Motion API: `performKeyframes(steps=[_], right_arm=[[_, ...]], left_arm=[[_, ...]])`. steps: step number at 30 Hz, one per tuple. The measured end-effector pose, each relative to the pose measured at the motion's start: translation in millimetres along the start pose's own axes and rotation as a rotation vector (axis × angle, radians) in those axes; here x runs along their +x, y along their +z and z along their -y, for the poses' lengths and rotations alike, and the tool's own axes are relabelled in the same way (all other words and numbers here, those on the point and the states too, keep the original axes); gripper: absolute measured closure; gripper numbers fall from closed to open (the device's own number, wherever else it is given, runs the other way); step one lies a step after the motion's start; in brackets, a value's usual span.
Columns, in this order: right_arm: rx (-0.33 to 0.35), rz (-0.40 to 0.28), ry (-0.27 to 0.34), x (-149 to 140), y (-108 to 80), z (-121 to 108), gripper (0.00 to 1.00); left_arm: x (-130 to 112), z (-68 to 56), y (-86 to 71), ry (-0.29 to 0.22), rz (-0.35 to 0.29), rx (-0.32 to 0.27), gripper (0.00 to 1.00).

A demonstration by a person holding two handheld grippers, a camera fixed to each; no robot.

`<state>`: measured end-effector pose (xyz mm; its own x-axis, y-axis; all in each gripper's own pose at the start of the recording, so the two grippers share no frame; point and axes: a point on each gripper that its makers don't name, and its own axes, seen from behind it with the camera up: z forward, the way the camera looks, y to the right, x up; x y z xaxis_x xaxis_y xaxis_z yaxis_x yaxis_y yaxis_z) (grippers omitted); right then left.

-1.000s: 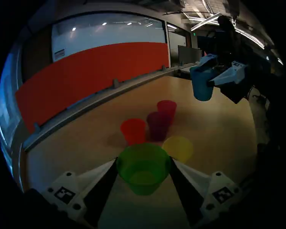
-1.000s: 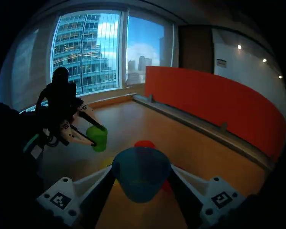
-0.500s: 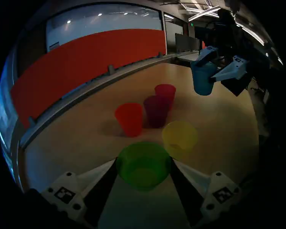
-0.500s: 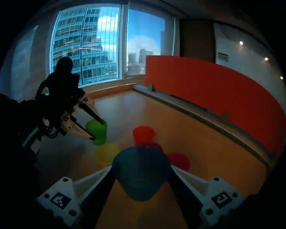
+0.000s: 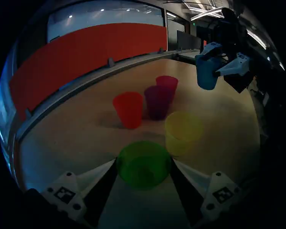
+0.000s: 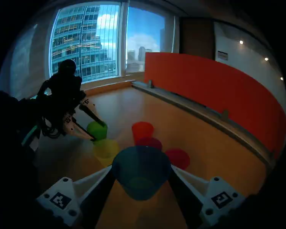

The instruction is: Pour water

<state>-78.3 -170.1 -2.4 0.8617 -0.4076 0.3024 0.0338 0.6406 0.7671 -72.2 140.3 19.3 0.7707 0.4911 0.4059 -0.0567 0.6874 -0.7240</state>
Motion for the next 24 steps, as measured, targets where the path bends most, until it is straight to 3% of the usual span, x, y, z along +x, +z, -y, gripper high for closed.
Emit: performKeyframes(steps=[24], right_arm=[[-0.004, 0.013, 0.002, -1.7, 5.5, 2.7, 0.08]], left_arm=[[-9.3, -1.3, -3.0, -0.036, -0.009, -0.031, 0.09]])
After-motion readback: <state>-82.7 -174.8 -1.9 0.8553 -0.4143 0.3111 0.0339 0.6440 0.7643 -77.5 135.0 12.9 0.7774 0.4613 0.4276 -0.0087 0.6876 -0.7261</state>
